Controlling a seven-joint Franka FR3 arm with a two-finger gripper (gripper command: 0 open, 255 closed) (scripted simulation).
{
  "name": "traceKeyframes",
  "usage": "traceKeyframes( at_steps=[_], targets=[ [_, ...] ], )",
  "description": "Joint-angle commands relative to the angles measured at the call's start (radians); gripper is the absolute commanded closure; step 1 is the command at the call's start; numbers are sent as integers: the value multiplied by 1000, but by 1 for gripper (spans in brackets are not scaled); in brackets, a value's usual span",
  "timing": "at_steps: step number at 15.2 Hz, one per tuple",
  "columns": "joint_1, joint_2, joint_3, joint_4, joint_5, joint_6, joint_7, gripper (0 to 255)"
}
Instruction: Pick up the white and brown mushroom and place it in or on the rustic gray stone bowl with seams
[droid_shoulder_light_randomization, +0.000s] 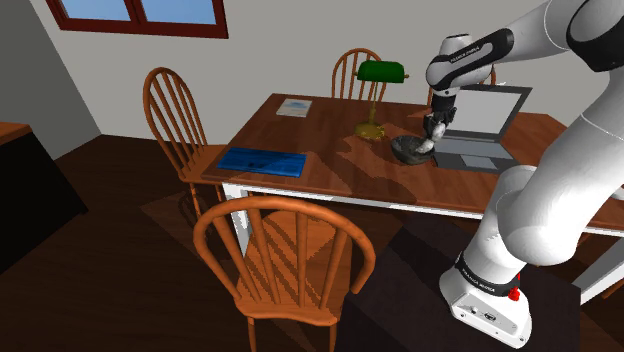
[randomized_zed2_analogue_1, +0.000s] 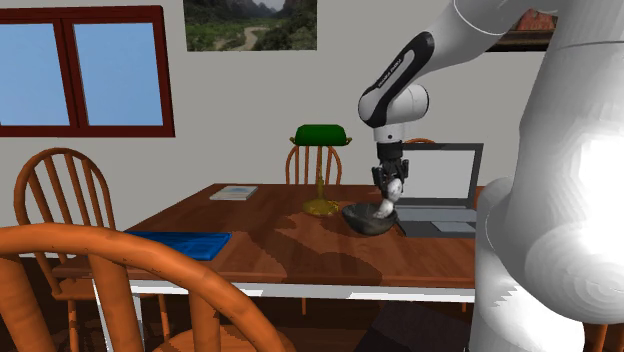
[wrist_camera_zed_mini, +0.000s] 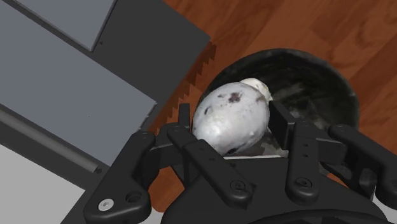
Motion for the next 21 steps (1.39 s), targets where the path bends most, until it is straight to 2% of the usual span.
traceKeyframes(
  at_steps=[1, 17, 21],
  targets=[
    [-6, -23, 16, 17, -15, -35, 11, 255],
    [-28, -116, 104, 171, -49, -263, 26, 255],
    [34, -11, 99, 291, 44, -314, 27, 255]
  ],
)
